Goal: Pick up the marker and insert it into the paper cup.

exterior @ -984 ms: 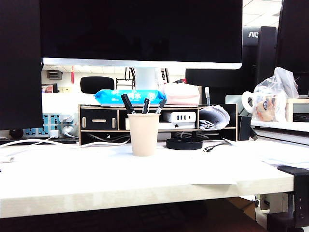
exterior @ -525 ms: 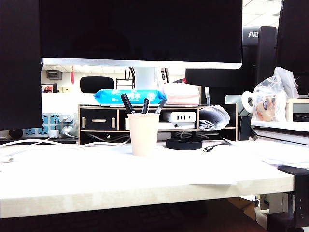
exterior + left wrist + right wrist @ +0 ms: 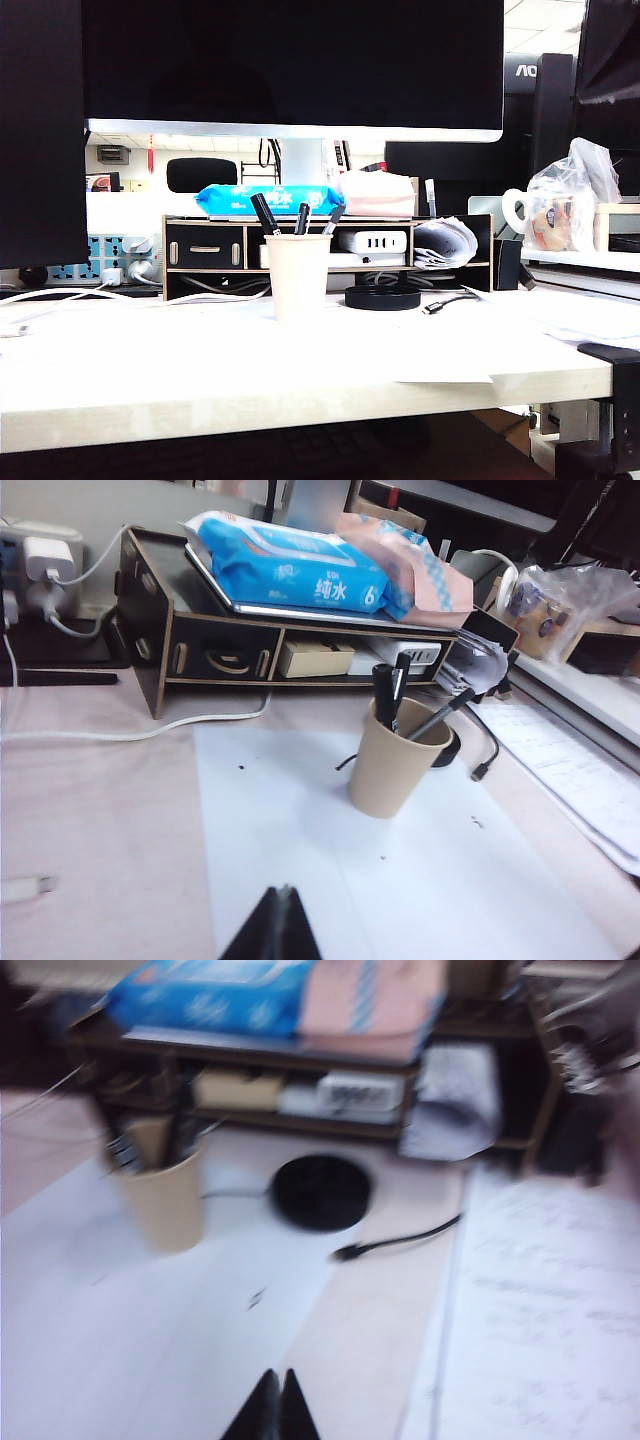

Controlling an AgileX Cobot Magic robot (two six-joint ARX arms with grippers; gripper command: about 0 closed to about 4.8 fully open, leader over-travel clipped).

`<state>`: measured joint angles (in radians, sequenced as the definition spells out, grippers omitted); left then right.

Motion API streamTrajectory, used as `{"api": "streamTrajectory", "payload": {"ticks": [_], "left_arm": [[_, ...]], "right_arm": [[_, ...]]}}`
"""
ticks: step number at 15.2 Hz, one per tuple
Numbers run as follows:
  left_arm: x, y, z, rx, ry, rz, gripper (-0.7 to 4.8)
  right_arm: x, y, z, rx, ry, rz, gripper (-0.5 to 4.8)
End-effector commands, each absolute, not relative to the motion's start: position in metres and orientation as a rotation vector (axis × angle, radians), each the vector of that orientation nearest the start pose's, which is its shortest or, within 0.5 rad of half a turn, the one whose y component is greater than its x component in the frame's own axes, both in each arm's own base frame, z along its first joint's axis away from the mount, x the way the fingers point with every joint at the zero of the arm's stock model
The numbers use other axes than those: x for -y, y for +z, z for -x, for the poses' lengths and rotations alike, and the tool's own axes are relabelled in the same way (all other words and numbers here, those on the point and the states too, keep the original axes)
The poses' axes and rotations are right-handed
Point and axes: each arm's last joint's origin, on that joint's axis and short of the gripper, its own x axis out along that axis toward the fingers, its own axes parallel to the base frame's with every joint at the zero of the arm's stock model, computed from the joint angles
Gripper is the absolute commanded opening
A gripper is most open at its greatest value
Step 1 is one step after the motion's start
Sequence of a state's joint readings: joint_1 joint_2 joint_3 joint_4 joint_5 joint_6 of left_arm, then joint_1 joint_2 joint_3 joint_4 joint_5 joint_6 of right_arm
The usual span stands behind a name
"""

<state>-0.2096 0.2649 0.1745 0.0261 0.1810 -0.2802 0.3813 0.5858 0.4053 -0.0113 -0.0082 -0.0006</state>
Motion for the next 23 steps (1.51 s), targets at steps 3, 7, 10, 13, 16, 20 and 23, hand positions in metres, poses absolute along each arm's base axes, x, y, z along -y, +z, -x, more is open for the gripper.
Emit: {"api": "streamTrajectory", "payload": {"ticks": [3,7,10,13,16,20,23], "left_arm": [[0.028,0.206,-0.107,-0.095,-0.388,0.285,-0.04],[0.028,0.206,-0.107,-0.101,-0.384,0.291,-0.04],[0.028,0.206,-0.107,-0.102,-0.384,0.291,-0.04],[0.023,0.208,-0.099,-0.028,-0.311,0.126,-0.05],[0.008,0.209,-0.094,0.033,-0.019,0.075,-0.05],[-0.005,0.201,-0.090,0.032,0.053,0.030,-0.05],[-0.004,0.187,-0.091,0.013,-0.016,0.035,-0.05]], "right_arm": [[-0.055,0.250,-0.138,-0.160,0.376,0.035,-0.01],[-0.055,0.250,-0.138,-0.160,0.376,0.035,-0.01],[-0.055,0.250,-0.138,-0.160,0.376,0.035,-0.01],[-0.055,0.250,-0.138,-0.160,0.376,0.035,-0.01],[-0.055,0.250,-0.138,-0.160,0.376,0.035,-0.01],[-0.055,0.250,-0.138,-0.161,0.376,0.035,-0.01],[-0.055,0.250,-0.138,-0.161,0.376,0.035,-0.01]]}}
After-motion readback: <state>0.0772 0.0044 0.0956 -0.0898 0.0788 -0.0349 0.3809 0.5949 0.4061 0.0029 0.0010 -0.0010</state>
